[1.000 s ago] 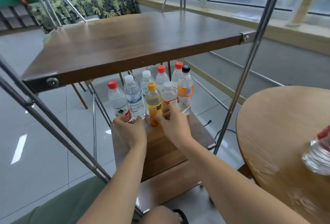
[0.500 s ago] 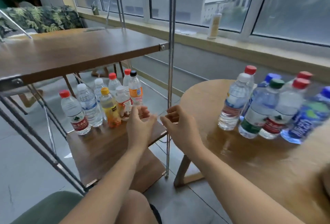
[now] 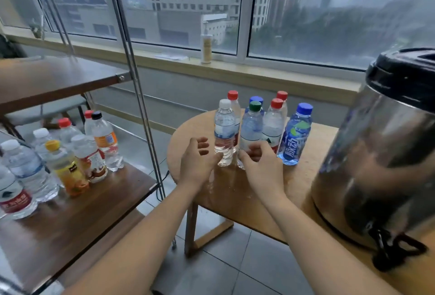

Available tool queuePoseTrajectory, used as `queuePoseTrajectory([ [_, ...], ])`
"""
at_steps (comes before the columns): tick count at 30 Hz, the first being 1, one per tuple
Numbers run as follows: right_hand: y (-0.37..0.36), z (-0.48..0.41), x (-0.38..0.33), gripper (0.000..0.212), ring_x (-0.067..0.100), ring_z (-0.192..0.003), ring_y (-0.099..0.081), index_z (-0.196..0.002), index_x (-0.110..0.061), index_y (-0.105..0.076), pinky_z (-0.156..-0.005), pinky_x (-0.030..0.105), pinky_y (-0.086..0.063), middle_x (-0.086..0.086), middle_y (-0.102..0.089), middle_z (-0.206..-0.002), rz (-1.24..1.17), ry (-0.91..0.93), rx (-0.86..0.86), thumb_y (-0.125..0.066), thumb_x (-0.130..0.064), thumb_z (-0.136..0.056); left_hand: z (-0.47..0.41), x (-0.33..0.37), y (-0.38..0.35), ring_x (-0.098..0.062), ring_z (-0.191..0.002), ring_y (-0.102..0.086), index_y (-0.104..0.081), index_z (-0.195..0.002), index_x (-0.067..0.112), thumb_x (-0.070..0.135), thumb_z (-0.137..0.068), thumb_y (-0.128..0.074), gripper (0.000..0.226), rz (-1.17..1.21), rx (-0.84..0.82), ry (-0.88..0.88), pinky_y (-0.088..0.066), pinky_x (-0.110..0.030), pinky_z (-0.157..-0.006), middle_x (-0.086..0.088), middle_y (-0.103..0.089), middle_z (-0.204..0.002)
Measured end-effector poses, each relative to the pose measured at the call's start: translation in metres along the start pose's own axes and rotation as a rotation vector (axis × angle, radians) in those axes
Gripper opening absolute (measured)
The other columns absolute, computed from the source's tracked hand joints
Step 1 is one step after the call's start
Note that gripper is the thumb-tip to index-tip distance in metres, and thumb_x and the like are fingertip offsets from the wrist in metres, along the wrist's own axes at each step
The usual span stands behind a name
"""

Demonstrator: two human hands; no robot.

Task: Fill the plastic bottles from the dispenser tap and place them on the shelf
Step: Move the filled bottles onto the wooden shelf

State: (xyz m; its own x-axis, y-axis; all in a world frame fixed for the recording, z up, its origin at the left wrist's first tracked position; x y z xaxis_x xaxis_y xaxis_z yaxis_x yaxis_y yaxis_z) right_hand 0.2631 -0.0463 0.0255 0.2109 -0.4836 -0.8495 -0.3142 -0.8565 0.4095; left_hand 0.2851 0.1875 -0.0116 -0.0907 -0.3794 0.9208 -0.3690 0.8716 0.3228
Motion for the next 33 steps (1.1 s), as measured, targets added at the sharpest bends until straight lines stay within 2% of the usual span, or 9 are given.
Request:
queuePoseTrajectory([
  [5,0.006,-0.015,0.042,0.048,0.015,-0.12,-0.067,-0.133,-0.022,-0.064,-0.101,0.034,-0.053,-0.005,-0.072,-0.128,0.014,-0.118,0.031,-0.085,-0.036,-0.092,-0.024,0.006,-0.03,-0.013,-0.117,-0.065,-0.05,-0.141,0.028,0.044,-0.081,-0.095,0.078,-0.012,-0.066,0.007,-0.054,-0.03,-0.095,0.01,-0.064,-0.129],
  [8,-0.008,-0.018,0.05,0.06,0.019,-0.131,-0.062,-0.143,-0.022,-0.058,-0.108,0.033,-0.049,-0.002,-0.068,-0.14,-0.012,-0.13,-0.002,-0.086,-0.029,-0.091,-0.033,0.005,-0.038,-0.012,-0.109,-0.067,-0.05,-0.131,0.031,0.041,-0.082,-0.096,0.068,-0.003,-0.092,0.022,-0.054,-0.029,-0.092,0.009,-0.068,-0.123],
  [14,-0.029,-0.024,0.052,0.073,0.023,-0.143,-0.046,-0.152,-0.019,-0.051,-0.115,0.036,-0.041,0.006,-0.051,-0.154,0.003,-0.106,0.016,-0.087,-0.034,-0.09,-0.039,0.001,-0.038,-0.001,-0.101,-0.065,-0.059,-0.129,0.029,0.042,-0.083,-0.094,0.058,-0.037,-0.108,-0.002,-0.052,-0.022,-0.083,0.013,-0.071,-0.119],
  [17,-0.035,-0.027,0.054,0.065,0.02,-0.132,-0.051,-0.144,-0.021,-0.054,-0.102,0.031,-0.041,0.005,-0.054,-0.145,0.023,-0.114,-0.023,-0.084,-0.043,-0.091,-0.037,-0.001,-0.03,-0.005,-0.106,-0.068,-0.065,-0.13,0.026,0.045,-0.084,-0.092,0.057,-0.097,-0.101,-0.037,-0.056,-0.026,-0.089,0.013,-0.073,-0.122],
  [20,-0.034,-0.026,0.049,0.054,0.016,-0.114,-0.061,-0.131,-0.026,-0.057,-0.093,0.03,-0.048,-0.004,-0.064,-0.124,-0.013,-0.117,-0.056,-0.086,-0.045,-0.09,-0.03,-0.006,-0.02,-0.006,-0.109,-0.069,-0.066,-0.13,0.028,0.047,-0.084,-0.091,0.056,-0.131,-0.104,-0.052,-0.055,-0.023,-0.088,0.016,-0.073,-0.121],
  [23,-0.038,-0.023,0.038,0.05,0.008,-0.101,-0.06,-0.124,-0.028,-0.054,-0.075,0.014,-0.043,-0.015,-0.063,-0.108,-0.035,-0.111,-0.107,-0.088,-0.04,-0.089,-0.017,-0.006,-0.003,-0.004,-0.109,-0.068,-0.066,-0.133,0.028,0.046,-0.084,-0.092,0.058,-0.149,-0.068,-0.059,-0.052,-0.017,-0.084,0.017,-0.072,-0.122],
  [25,-0.047,-0.018,0.028,0.058,0.009,-0.106,-0.062,-0.133,-0.028,-0.054,-0.078,0.015,-0.045,-0.013,-0.064,-0.115,-0.027,-0.07,-0.158,-0.088,-0.041,-0.088,-0.007,-0.01,0.011,0.001,-0.107,-0.067,-0.066,-0.135,0.028,0.044,-0.084,-0.092,0.059,-0.132,-0.04,-0.047,-0.051,-0.014,-0.084,0.016,-0.073,-0.124],
  [28,-0.068,-0.007,0.008,0.071,0.01,-0.112,-0.065,-0.146,-0.031,-0.052,-0.092,0.03,-0.055,-0.012,-0.067,-0.127,0.006,0.01,-0.236,-0.087,-0.046,-0.087,0.006,-0.019,0.041,0.011,-0.105,-0.064,-0.066,-0.135,0.03,0.042,-0.082,-0.094,0.061,-0.119,0.004,-0.029,-0.05,-0.014,-0.085,0.019,-0.072,-0.122],
  [33,-0.112,0.018,-0.023,0.059,0.004,-0.107,-0.069,-0.131,-0.037,-0.054,-0.093,0.037,-0.063,-0.02,-0.07,-0.117,-0.041,0.072,-0.33,-0.09,-0.044,-0.084,0.027,-0.031,0.099,0.002,-0.109,-0.065,-0.06,-0.143,0.033,0.044,-0.087,-0.09,0.064,-0.102,0.055,-0.007,-0.047,-0.008,-0.085,0.023,-0.067,-0.126],
])
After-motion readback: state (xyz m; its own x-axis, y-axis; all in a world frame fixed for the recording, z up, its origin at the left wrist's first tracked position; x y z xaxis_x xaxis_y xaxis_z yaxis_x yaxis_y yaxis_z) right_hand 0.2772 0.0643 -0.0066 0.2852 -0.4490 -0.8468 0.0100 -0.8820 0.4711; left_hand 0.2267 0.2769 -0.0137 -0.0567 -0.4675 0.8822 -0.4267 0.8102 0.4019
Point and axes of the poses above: each hand's wrist, its own z-axis away from the middle knuckle, its own y-axis out of the back of the hand, x = y × z, the point moved 10 cm from there along -z, towards the middle knuckle
